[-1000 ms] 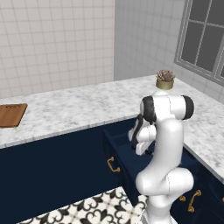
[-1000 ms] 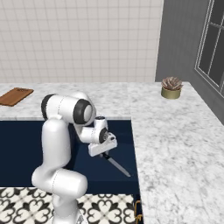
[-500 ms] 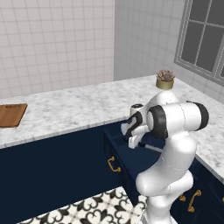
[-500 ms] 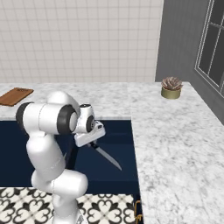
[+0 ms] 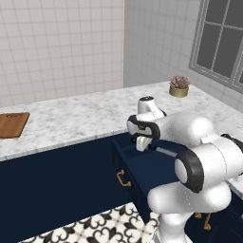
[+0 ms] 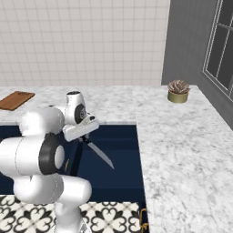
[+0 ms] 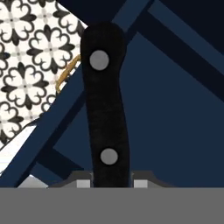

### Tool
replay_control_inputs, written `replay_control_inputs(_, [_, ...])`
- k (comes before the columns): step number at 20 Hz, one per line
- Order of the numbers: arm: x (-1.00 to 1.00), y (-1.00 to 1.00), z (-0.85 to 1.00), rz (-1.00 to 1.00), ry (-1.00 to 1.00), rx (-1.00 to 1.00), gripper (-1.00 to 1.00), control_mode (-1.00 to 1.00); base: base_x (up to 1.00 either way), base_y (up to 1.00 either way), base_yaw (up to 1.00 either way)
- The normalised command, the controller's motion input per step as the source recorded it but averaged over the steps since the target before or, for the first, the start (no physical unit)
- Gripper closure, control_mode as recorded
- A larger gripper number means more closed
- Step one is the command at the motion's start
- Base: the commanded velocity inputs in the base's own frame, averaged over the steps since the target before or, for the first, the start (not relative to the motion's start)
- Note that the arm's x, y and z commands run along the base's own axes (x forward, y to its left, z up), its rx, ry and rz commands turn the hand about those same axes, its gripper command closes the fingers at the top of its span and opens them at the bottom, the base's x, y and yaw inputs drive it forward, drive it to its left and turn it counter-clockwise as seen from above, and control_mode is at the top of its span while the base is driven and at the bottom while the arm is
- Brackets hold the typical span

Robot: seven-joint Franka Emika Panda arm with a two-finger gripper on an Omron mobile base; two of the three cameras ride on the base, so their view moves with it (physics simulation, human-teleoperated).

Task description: Pick up the knife from the drawer and place it on the cutting board. Then place the meat from the plate to the cutting board.

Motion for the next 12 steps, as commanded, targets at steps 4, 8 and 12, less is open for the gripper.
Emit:
replay_control_inputs(4, [-0.58,0.04,1.00,0.05,-0.02,0.01,1.00,-1.00,0.00,0.00,0.00])
replay_control_inputs(8, [-0.58,-0.06,0.86,0.18,0.00,0.00,1.00,-1.00,0.00,0.00,0.00])
replay_control_inputs(12, [-0.75,-0.33,0.49,0.27,-0.05,0.01,1.00,-1.00,0.00,0.00,0.00])
